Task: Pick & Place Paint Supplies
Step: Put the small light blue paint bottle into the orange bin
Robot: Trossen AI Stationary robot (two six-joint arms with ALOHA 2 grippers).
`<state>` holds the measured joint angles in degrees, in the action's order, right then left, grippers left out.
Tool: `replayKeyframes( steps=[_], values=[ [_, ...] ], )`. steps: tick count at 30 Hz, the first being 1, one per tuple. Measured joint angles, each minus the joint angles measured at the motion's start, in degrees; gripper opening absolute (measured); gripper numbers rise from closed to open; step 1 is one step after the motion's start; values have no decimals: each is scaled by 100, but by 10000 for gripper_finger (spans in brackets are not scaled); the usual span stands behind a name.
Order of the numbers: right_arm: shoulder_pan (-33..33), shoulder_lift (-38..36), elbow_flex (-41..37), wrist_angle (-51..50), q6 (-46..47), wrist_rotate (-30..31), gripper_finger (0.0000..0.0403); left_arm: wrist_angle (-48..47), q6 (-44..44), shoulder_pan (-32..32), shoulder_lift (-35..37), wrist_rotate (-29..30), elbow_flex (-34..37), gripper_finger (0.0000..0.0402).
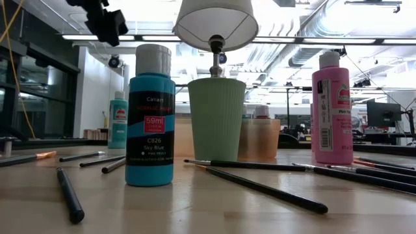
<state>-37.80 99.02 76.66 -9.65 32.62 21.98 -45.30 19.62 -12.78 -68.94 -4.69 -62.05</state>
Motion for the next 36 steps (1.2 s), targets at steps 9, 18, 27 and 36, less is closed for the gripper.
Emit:
replayKeyframes(
  steps=[9, 18, 27, 36],
  values=[
    [577, 851, 2, 1437, -948, -554, 231, -428, 11, 0, 234, 46, 3, 237],
    [1043, 1022, 1, 1208, -1469, -1098, 254, -916, 127, -5, 392, 29, -1, 237],
    [1355, 1317, 1324, -787, -2131, -1819, 252, -1230, 195, -11, 570, 17, -1, 237],
    [1519, 1301, 1748, -1116, -2448, -1869, 252, -1193, 277, -11, 770, 85, -8, 237]
  ],
)
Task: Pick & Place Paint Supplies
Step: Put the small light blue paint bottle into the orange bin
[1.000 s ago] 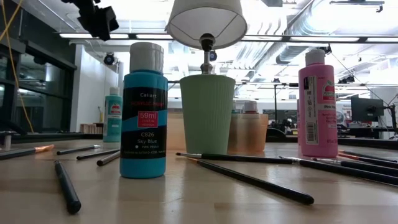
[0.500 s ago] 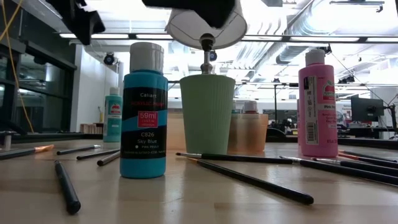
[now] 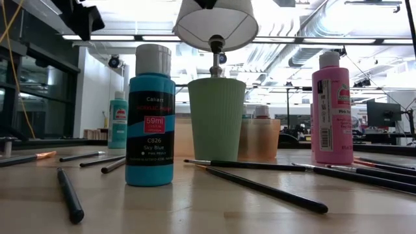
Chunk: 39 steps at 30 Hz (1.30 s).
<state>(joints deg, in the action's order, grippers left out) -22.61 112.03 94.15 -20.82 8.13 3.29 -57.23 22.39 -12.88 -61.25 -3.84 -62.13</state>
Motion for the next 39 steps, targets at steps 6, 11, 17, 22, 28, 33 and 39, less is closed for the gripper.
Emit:
replayKeyframes(
  steps=[6, 11, 17, 22, 28, 33, 39],
  values=[
    [53, 197, 5, 46, -152, -231, 252, 5, 37, 0, 4, 36, 0, 237],
    [33, 421, 7, 251, -365, -280, 252, 14, 35, 0, 4, 38, 0, 237],
    [11, 556, 4, 182, -388, -217, 252, -34, 33, 0, 4, 43, 2, 237],
    [14, 673, -8, 48, -320, -193, 252, -44, 21, 0, 1, 54, 2, 237],
    [11, 778, -19, -256, -174, -199, 252, -42, -2, 0, 1, 53, 2, 237],
    [11, 754, 0, -202, -174, -180, 236, -56, -24, 0, 1, 52, 2, 237],
    [11, 852, -11, -290, -172, -196, 207, -90, -90, 0, 1, 49, 2, 237]
  ],
)
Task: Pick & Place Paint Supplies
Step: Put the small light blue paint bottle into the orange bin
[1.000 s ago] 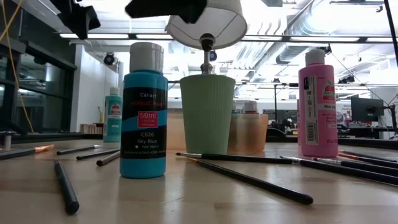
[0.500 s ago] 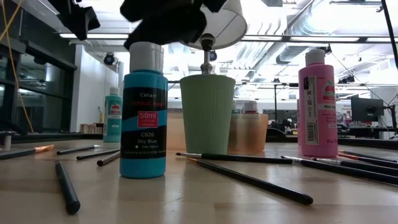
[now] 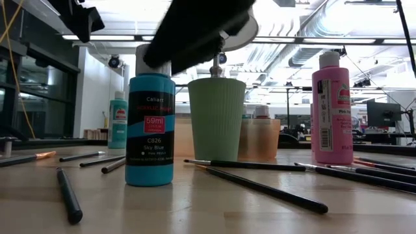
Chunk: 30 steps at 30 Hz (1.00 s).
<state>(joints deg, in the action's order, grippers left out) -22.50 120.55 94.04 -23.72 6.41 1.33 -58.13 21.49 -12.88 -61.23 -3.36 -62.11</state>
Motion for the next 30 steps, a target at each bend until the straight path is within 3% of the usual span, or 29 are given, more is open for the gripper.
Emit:
replayKeyframes(
  steps=[17, 30],
  values=[
    [-4, -4, 9, 53, 133, -23, 116, -52, -22, 0, 0, -11, 0, 237],
    [-55, -116, 9, 415, 1300, 36, 114, -46, -63, 0, 0, -9, 0, 237]
  ],
)
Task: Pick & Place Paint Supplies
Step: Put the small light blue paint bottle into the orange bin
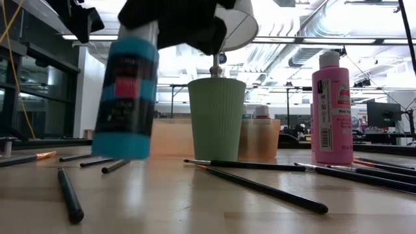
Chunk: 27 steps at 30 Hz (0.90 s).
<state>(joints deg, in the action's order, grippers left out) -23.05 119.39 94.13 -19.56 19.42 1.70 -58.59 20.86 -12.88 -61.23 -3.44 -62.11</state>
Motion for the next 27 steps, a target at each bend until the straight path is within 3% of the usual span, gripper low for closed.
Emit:
replayKeyframes(
  steps=[14, 27],
  values=[
    [167, -1123, 0, -542, 1012, 1095, 114, 6, 0, 0, -2, 11, 2, 237],
    [987, -2015, 0, -1594, 1727, 2092, 114, 8, -15, 4, -2, 13, 2, 237]
  ],
)
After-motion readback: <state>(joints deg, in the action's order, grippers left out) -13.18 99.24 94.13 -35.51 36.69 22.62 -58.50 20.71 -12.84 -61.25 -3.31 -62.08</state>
